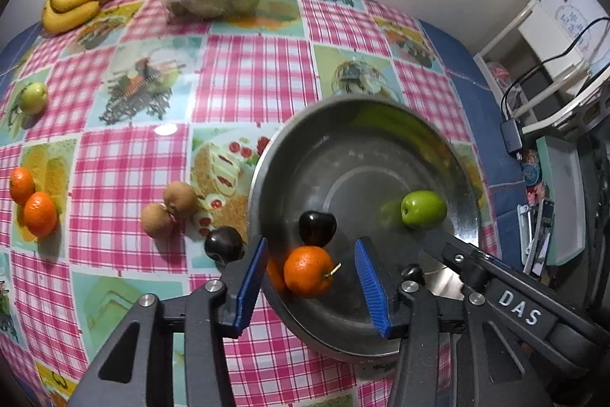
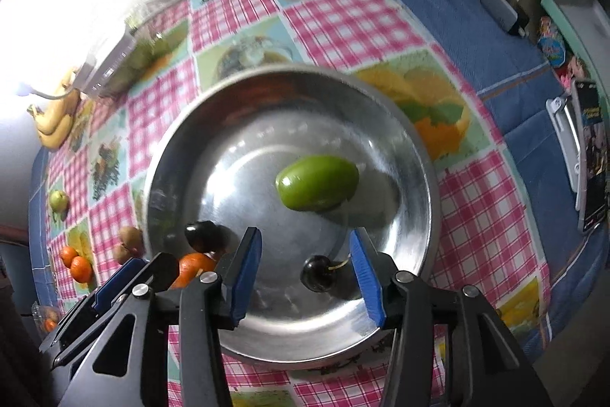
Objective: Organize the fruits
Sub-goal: 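Lower the plum and tangerine into the steel bowl and open both grippers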
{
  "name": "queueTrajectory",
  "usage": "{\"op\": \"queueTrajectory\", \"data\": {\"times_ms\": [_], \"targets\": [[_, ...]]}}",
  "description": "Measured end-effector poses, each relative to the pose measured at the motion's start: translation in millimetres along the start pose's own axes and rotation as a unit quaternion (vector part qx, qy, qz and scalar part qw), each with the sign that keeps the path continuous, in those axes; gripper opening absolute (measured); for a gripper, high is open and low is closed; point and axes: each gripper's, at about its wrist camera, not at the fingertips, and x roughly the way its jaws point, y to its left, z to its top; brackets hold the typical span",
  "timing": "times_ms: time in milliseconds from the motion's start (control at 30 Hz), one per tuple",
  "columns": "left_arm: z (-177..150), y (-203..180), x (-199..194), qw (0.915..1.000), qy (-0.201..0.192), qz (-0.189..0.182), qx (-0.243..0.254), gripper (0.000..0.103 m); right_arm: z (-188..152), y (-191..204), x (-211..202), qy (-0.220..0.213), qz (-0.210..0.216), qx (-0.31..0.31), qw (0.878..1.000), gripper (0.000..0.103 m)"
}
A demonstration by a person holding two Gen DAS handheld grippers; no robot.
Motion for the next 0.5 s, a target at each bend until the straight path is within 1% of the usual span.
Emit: {"op": "queueTrajectory", "data": {"times_ms": [100, 300, 400, 500], "targets": [[2, 6, -9, 0.9998, -0.015, 0.008, -0.008, 0.053, 0, 2, -10, -0.014, 0.002, -0.001, 1.0, 0.05], [3, 24, -27, 0.9974, -0.043, 0.052, -0.026, 0.056, 0, 5, -21, -0.033, 0.003, -0.004, 0.999, 0.05], [3, 37, -34, 0.9952, -0.049, 0.074, -0.041, 0.057, 0, 6, -20, -0.032, -0.001, -0.009, 0.999, 0.05], [3, 47, -37, 0.9926, -0.052, 0.096, -0.051, 0.061, -1, 7, -16, -0.026, -0.006, -0.016, 1.0, 0.05]]}}
